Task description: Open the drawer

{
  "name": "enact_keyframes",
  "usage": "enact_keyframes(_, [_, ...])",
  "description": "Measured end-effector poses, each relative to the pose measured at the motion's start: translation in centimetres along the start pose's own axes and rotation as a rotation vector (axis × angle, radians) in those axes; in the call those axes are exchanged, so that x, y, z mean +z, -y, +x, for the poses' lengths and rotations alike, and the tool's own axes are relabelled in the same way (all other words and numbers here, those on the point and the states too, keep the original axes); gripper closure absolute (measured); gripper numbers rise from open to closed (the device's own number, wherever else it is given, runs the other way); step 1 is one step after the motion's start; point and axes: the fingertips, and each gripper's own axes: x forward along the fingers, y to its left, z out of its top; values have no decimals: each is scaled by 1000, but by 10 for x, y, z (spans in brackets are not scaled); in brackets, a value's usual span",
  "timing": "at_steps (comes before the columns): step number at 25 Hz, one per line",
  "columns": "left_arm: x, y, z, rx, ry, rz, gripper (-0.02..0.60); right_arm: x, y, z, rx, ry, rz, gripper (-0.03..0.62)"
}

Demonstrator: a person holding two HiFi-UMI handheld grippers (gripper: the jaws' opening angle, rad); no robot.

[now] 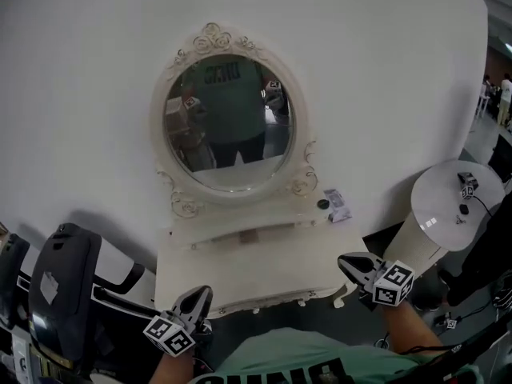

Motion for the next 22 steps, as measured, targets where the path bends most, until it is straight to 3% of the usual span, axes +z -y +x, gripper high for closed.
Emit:
enact_keyframes(5, [-12,17,60,4,-48,22,574,2,55,4,40,24,20,588])
enact_keyframes(12, [-25,14,111,-68,-119,33,574,-24,91,-11,-41,20,91,588])
enact_keyframes(15, [-30,5,134,-140,-143,15,574,-30,97,-17,-115,15,111,588])
enact_keyframes(22, [-19,-23,171,-403,-179,-50,574,-24,78,-19,-352,13,115,588])
